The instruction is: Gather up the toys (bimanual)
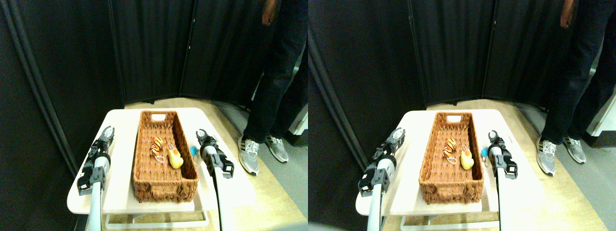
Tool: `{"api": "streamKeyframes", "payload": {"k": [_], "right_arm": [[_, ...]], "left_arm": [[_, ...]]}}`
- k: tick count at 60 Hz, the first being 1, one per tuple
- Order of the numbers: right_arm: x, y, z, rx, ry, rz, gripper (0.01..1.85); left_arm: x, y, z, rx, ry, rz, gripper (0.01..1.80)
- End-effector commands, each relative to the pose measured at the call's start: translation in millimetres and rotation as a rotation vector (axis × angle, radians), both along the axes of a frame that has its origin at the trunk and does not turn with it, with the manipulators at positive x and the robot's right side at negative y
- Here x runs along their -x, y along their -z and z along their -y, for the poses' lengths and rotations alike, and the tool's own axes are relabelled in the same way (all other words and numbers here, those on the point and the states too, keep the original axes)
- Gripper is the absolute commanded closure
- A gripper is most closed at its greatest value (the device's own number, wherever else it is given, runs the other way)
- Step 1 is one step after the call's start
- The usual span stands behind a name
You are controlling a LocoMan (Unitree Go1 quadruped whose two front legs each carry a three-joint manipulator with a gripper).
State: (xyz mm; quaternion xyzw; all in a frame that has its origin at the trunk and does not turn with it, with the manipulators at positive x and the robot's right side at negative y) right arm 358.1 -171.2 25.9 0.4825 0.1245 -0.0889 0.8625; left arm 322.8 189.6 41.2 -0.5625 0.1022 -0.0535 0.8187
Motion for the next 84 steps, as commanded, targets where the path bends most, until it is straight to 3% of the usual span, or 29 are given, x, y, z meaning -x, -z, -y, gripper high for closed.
{"api": "streamKeyframes", "payload": {"k": [1, 16, 33, 41, 51, 64, 70, 78, 84], "right_arm": [[0.6, -16.8, -5.4, 0.008, -0.058, 0.092, 1.85], [8.1, -30.4, -11.7, 0.009, -0.09, 0.135, 1.85], [23.3, -41.7, -18.5, -0.116, -0.046, 0.116, 1.84], [31.3, -45.4, -22.2, -0.216, -0.082, 0.126, 1.59], [48.3, -46.4, -26.2, -0.282, -0.125, 0.079, 1.21], [57.4, -27.0, -24.6, -0.334, -0.119, 0.035, 1.1], [57.0, -15.9, -23.1, -0.401, -0.095, -0.006, 1.26], [56.2, 2.1, -19.0, -0.473, -0.061, -0.059, 1.32], [55.4, 8.6, -16.8, -0.483, -0.053, -0.068, 1.43]], "left_arm": [[-4.6, 16.2, -2.4, -0.04, -0.133, -0.001, 1.8], [-5.0, 39.6, -0.4, -0.016, -0.156, -0.03, 1.8], [-3.3, 35.8, 5.2, 0.007, -0.148, -0.028, 1.8], [-6.2, 36.2, 5.6, 0.013, -0.145, -0.019, 1.8], [-10.7, 38.2, 8.8, 0.027, -0.162, -0.018, 1.8], [-14.0, 39.7, 9.1, 0.031, -0.162, -0.008, 1.8], [-14.1, 40.3, 9.0, 0.041, -0.161, -0.005, 1.8], [-13.5, 40.4, 8.7, 0.039, -0.158, -0.01, 1.8], [-11.8, 38.7, 11.1, 0.052, -0.162, -0.011, 1.8]]}}
